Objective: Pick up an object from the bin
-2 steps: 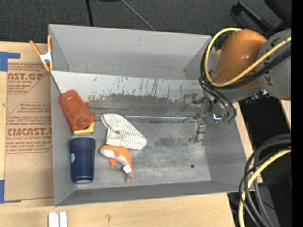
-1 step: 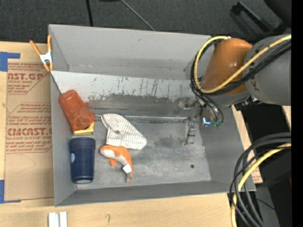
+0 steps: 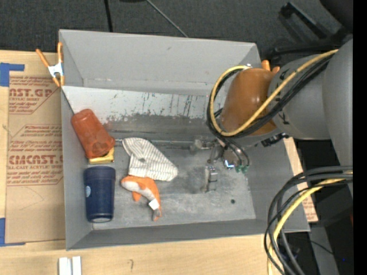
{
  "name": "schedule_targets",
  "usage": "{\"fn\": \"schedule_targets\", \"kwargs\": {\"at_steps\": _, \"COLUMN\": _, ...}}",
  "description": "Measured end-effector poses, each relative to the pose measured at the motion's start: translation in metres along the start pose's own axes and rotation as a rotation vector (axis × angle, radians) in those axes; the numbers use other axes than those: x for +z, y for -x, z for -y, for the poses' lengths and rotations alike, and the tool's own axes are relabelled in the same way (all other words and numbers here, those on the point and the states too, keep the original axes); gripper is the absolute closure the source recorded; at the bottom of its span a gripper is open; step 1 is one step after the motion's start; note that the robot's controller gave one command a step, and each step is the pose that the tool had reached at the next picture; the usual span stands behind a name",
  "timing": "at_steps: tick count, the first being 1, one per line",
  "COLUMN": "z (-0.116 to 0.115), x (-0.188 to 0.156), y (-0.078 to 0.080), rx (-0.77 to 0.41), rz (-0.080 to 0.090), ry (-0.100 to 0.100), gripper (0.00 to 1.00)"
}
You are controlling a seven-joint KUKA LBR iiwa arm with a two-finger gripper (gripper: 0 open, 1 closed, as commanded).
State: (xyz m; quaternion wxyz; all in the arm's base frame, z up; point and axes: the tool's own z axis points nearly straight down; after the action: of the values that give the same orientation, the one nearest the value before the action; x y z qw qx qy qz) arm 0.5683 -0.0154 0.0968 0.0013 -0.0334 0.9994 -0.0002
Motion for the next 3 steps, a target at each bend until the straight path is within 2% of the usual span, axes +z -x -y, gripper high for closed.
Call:
{"fn": "schedule_targets", "kwargs": {"at_steps": 1, "z": -0.019, "x": 0.024, "y": -0.035, "rx": -0.153, "rz": -0.001, "ry": 0.002, "gripper": 0.0}}
{"fn": "schedule_targets", "kwargs": {"at_steps": 2, "z": -0.043, "x": 0.027, "y": -0.016, "rx": -0.185, "rz": -0.003, "ry": 0.0, "gripper": 0.0}}
{"fn": "schedule_targets", "kwargs": {"at_steps": 3, "z": -0.065, "x": -0.019, "y": 0.015, "rx": -0.181, "rz": -0.003, "ry": 0.002, "gripper": 0.0}}
